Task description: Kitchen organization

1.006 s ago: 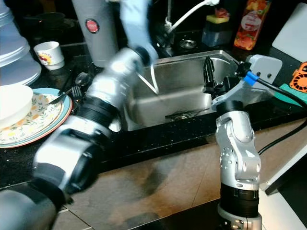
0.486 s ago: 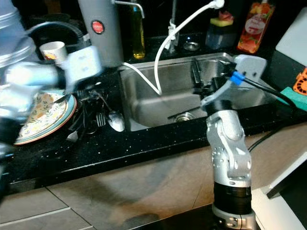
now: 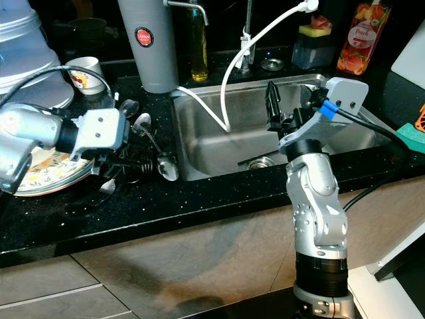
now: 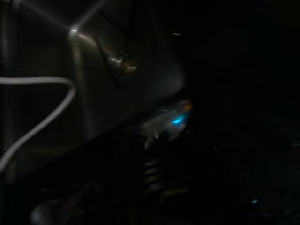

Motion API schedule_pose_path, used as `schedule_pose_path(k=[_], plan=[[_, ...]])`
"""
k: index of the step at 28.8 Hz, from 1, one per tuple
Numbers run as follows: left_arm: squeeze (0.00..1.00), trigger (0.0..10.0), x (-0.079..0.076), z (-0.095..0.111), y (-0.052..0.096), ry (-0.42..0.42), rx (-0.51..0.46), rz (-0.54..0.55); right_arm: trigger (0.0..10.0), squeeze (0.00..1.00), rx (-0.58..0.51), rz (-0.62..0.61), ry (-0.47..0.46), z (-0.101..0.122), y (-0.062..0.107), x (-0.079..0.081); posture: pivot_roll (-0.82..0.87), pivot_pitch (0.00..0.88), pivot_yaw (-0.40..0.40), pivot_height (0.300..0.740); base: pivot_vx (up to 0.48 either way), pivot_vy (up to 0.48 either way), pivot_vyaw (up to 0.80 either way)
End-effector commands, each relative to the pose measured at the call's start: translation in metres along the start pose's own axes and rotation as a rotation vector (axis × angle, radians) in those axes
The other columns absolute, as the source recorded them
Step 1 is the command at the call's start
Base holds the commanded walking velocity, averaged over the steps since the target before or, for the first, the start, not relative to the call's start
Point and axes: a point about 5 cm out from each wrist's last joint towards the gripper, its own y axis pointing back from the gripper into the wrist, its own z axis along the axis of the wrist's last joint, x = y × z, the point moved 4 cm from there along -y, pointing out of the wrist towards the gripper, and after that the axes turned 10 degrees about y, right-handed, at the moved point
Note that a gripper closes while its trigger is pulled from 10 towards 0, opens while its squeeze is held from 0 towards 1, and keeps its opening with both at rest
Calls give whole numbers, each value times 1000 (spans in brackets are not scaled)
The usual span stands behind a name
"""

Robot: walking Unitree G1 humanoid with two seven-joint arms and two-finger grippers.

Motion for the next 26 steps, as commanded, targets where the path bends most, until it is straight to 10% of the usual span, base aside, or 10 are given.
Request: schedule_pose_path(k=[1, 8, 9, 11, 26], plan=[[0, 10000, -3, -1, -3, -18, 17, -16, 10000, 0, -8, -6, 0, 1, 0, -1, 6, 0, 42, 740, 0, 0, 0], [0, 10000, 3, -21, -40, -89, 124, 64, 10000, 0, -14, -4, 9, 3, 0, -1, -13, 0, 38, 740, 0, 0, 0], [0, 7686, 6, -24, -42, -90, 145, 88, 10000, 0, -16, -8, 13, 4, 0, -3, -23, 0, 39, 740, 0, 0, 0], [0, 0, 9, -28, -42, -88, 165, 109, 10000, 0, -19, -15, 19, 6, 1, -5, -23, 0, 39, 740, 0, 0, 0], [0, 0, 55, 31, -17, -266, 2, 374, 10000, 0, -13, -2, 7, 4, 0, -2, -8, 0, 24, 740, 0, 0, 0]])
